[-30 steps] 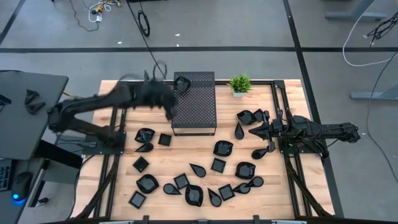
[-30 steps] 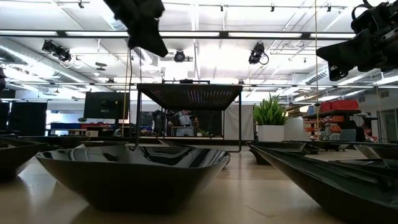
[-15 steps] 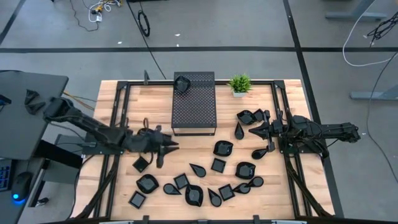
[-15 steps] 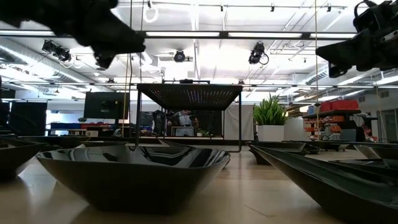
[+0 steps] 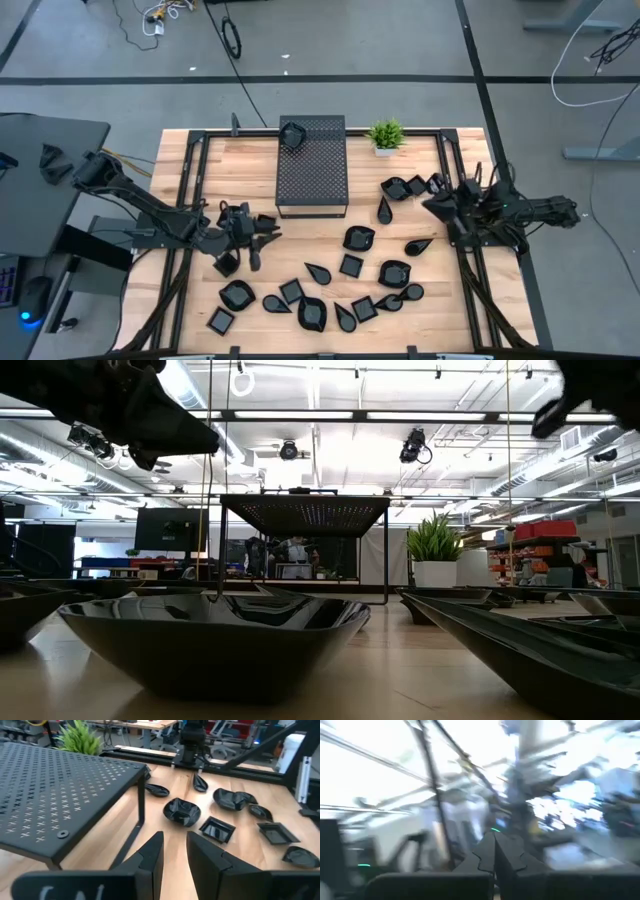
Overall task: Pick & Place Mini shaped plates
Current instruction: Put the square plate on the shelf, then put the drop shaped plate on the shelf
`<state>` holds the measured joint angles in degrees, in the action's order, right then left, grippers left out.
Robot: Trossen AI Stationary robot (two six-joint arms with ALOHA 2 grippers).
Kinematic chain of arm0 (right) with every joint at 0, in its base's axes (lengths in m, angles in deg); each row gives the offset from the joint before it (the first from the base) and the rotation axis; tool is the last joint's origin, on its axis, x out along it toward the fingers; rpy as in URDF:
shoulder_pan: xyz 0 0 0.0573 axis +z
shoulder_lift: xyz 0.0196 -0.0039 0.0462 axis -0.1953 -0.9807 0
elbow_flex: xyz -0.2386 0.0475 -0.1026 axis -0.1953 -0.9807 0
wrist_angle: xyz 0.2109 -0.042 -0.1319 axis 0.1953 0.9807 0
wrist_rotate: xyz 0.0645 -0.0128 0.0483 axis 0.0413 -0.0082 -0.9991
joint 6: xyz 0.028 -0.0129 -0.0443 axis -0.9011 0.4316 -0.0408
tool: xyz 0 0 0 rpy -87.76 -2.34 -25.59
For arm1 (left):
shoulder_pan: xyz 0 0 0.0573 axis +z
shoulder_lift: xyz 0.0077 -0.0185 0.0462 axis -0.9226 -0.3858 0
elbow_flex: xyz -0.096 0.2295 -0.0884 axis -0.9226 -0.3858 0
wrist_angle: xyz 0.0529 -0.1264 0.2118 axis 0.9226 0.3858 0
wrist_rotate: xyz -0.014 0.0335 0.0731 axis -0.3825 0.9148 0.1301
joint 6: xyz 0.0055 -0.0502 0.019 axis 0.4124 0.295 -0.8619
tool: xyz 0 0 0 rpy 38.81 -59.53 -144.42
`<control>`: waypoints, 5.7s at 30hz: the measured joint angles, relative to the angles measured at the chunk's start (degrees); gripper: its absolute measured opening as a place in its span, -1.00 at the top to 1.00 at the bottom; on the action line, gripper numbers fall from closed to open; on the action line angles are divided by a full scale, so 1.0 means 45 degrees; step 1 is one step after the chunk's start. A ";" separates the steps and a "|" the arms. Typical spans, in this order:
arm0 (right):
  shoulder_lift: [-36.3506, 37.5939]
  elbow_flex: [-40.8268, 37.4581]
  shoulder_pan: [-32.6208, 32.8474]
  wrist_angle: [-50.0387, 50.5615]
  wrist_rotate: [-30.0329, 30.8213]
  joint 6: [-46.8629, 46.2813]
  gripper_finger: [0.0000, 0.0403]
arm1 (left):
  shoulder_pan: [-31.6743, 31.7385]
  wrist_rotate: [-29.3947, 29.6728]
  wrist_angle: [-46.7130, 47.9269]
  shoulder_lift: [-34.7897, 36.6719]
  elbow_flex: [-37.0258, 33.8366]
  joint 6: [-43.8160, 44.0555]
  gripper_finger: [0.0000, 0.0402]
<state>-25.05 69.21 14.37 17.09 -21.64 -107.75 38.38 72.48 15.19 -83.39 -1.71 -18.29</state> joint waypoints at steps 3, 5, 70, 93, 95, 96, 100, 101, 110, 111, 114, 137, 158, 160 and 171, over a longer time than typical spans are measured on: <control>-0.1263 0.0006 0.0774 -0.1638 0.0062 -0.0358 0.98 | 0.0000 0.0272 -0.0013 -0.0005 0.0000 -0.0190 0.57; -0.2587 -0.0001 0.1488 -0.2813 0.0824 0.0026 0.98 | 0.0030 0.0285 -0.0021 -0.0005 0.0000 -0.0250 0.57; -2.0454 1.0445 0.4787 0.8555 0.2903 1.2237 0.97 | 0.0055 0.0814 -0.0343 -0.0005 0.0000 0.0197 0.57; -2.1653 1.8091 0.0348 1.0538 0.6536 1.2490 0.99 | 0.0058 0.0903 -0.0449 -0.0005 0.0000 0.0182 0.57; -2.2299 1.8557 -0.0140 1.0621 0.6531 1.2453 0.99 | 0.0054 0.0902 -0.0433 -0.0005 0.0000 0.0182 0.57; -2.2565 1.8741 -0.0352 1.0719 0.6540 1.2457 0.99 | 0.0056 0.0902 -0.0433 -0.0005 0.0000 0.0182 0.57; -2.3305 1.8996 -0.0951 1.0829 0.6540 1.2460 0.99 | 0.0053 0.0902 -0.0428 -0.0005 0.0000 0.0187 0.57; -2.3412 1.8996 -0.1038 1.0845 0.6538 1.2462 0.99 | 0.0058 0.0902 -0.0423 -0.0005 0.0000 0.0187 0.57; -2.3604 1.9016 -0.1173 1.1368 0.6531 1.2247 0.93 | 0.0058 0.0902 -0.0423 -0.0005 0.0000 0.0192 0.57; -2.3604 1.9016 -0.1173 1.1532 0.6531 1.2135 0.93 | 0.0056 0.0902 -0.0423 -0.0005 0.0000 0.0194 0.57; -2.3604 1.9016 -0.1173 1.2025 0.6531 1.1972 0.93 | 0.0053 0.0902 -0.0423 -0.0005 0.0000 0.0196 0.57; -2.2770 1.9011 -0.0194 1.2511 0.7572 1.1045 0.49 | 0.0055 0.0900 -0.0428 -0.0005 0.0000 0.0207 0.57; -1.6825 1.5867 0.2485 2.0908 0.7497 0.0171 0.52 | 0.0058 0.0897 -0.0311 -0.0010 0.0005 0.0522 0.57; -1.6204 1.4433 0.2390 2.0561 0.7497 -0.0974 0.52 | 0.0053 0.0888 -0.0311 -0.0010 0.0005 0.0522 0.57; -1.5040 0.8157 0.0737 1.6419 0.7097 -0.6857 0.30 | 0.0058 0.1118 -0.0314 -0.0010 0.0005 0.0508 0.57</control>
<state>-92.73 105.92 17.68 90.97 10.29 -138.61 38.64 77.51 13.77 -83.43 -1.69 -16.01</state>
